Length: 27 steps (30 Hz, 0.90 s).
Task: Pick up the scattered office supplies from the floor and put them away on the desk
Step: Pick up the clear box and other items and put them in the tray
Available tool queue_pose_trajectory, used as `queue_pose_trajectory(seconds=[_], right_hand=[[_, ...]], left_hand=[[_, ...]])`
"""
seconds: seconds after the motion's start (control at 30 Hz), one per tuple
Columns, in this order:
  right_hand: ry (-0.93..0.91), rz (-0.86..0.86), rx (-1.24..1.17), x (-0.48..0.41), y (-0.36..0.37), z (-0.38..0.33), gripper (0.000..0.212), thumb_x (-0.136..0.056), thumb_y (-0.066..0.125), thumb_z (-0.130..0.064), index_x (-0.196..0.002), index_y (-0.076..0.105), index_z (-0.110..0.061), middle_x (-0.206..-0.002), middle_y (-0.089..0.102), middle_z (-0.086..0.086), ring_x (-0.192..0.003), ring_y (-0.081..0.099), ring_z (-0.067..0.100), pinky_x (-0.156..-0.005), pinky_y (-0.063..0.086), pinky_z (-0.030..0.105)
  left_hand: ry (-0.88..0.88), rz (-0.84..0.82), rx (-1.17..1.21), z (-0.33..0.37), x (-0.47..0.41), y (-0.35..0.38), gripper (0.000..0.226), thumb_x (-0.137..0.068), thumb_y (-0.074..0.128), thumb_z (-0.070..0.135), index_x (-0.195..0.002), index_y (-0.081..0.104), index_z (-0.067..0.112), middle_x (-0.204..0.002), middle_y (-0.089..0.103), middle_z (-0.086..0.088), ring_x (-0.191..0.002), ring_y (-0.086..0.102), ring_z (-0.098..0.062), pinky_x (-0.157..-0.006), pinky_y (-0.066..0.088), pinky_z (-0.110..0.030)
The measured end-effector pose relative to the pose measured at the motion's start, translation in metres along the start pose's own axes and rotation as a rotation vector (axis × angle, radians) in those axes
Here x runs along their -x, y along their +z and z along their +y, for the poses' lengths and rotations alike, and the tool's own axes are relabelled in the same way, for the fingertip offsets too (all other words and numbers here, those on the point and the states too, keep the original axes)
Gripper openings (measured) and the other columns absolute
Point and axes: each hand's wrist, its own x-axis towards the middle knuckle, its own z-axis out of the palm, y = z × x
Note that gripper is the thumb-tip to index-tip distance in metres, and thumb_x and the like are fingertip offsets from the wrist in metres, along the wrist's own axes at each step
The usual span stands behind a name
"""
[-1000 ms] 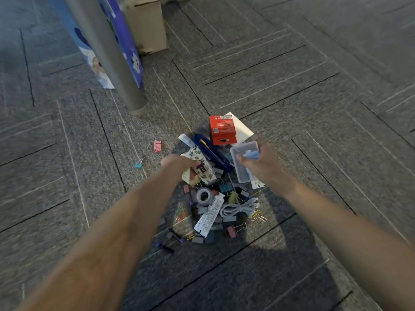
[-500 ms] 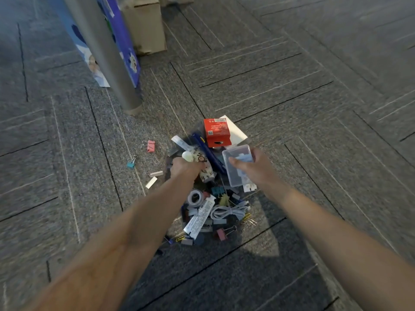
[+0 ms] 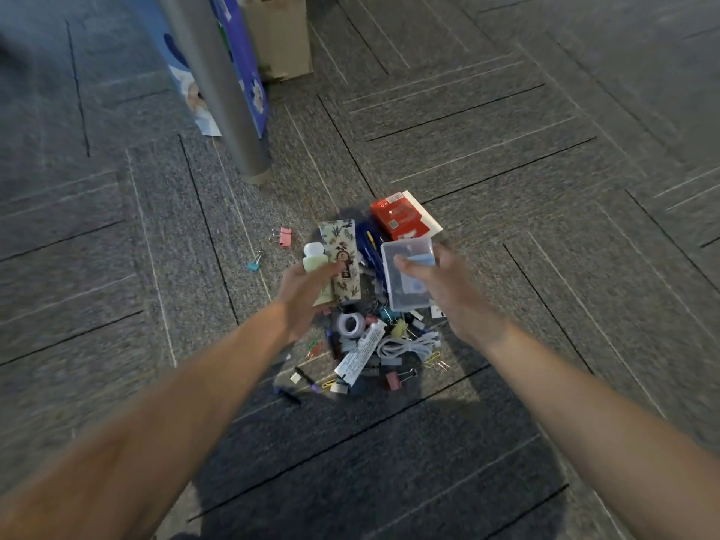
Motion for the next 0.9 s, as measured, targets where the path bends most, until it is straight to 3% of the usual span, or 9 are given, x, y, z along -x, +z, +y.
queue_pose_trajectory(seconds=[0.1,0.23,0.33,0.5,0.6,0.67,0.8,0.9], right_hand=[[0.02,-0.097,-0.05,0.028,0.014,-0.035,0.01,-0.088,0.064,-0.024,-0.098,0.064,-0.021,-0.083,0.069,-0.004,-0.079,0.069,0.013,-0.062,0.056,0.026],[0.032,-0.138,-0.04,0.081,0.027,-0.101,0.029,-0.073,0.067,-0.042,-0.098,0.064,-0.027,-0.089,0.071,-0.005,-0.088,0.069,0.021,-0.069,0.058,0.036],[0.071,-0.159,-0.069,0.126,0.029,-0.165,0.036,-0.075,0.07,-0.04,-0.107,0.064,-0.025,-0.1,0.072,0.002,-0.091,0.07,0.025,-0.072,0.058,0.042],[0.152,-0.165,-0.128,0.214,0.038,-0.299,0.051,-0.075,0.072,-0.037,-0.119,0.059,-0.015,-0.11,0.068,0.009,-0.091,0.07,0.022,-0.068,0.058,0.035],[0.171,-0.173,-0.133,0.273,0.042,-0.386,0.044,-0.081,0.073,-0.032,-0.119,0.061,-0.015,-0.108,0.068,0.01,-0.094,0.069,0.025,-0.071,0.059,0.035],[0.162,-0.159,-0.138,0.305,0.041,-0.444,0.041,-0.081,0.073,-0.031,-0.118,0.062,-0.017,-0.11,0.068,0.009,-0.094,0.069,0.027,-0.074,0.06,0.043],[0.107,-0.166,-0.141,0.357,0.039,-0.55,0.037,-0.084,0.071,-0.025,-0.119,0.061,-0.019,-0.107,0.068,0.01,-0.089,0.07,0.024,-0.077,0.06,0.045],[0.043,-0.242,-0.081,0.384,0.036,-0.607,0.051,-0.077,0.073,-0.036,-0.124,0.057,-0.022,-0.106,0.069,0.01,-0.091,0.07,0.026,-0.08,0.058,0.047]], left_hand=[[-0.055,0.074,0.097,0.029,0.049,-0.004,0.038,-0.082,0.067,0.025,-0.115,0.057,0.009,-0.115,0.065,-0.011,-0.11,0.06,-0.029,-0.098,0.044,-0.045],[-0.091,0.136,0.071,0.079,0.128,-0.006,0.044,-0.075,0.073,0.034,-0.112,0.059,0.014,-0.11,0.067,-0.007,-0.114,0.057,-0.03,-0.105,0.036,-0.053],[-0.109,0.124,0.054,0.13,0.195,-0.008,0.033,-0.076,0.073,0.028,-0.103,0.062,0.014,-0.104,0.067,-0.009,-0.118,0.053,-0.036,-0.102,0.039,-0.051],[-0.19,0.185,0.036,0.239,0.329,-0.002,0.072,-0.061,0.079,0.043,-0.121,0.055,0.012,-0.122,0.061,-0.008,-0.113,0.052,-0.021,-0.101,0.043,-0.05],[-0.171,0.229,0.074,0.307,0.411,0.003,0.053,-0.067,0.08,0.033,-0.111,0.063,0.01,-0.107,0.07,-0.006,-0.109,0.061,-0.026,-0.103,0.041,-0.05],[-0.173,0.248,0.057,0.357,0.467,0.015,0.055,-0.064,0.081,0.035,-0.11,0.062,0.01,-0.106,0.07,-0.007,-0.108,0.061,-0.027,-0.103,0.04,-0.051],[-0.118,0.267,0.094,0.438,0.561,0.035,0.019,-0.086,0.065,0.015,-0.103,0.062,0.007,-0.099,0.071,-0.011,-0.085,0.067,-0.022,-0.079,0.054,-0.036],[-0.069,0.287,0.158,0.476,0.606,0.044,0.021,-0.089,0.061,0.014,-0.109,0.06,0.008,-0.103,0.071,-0.012,-0.081,0.068,-0.019,-0.063,0.055,-0.026]])
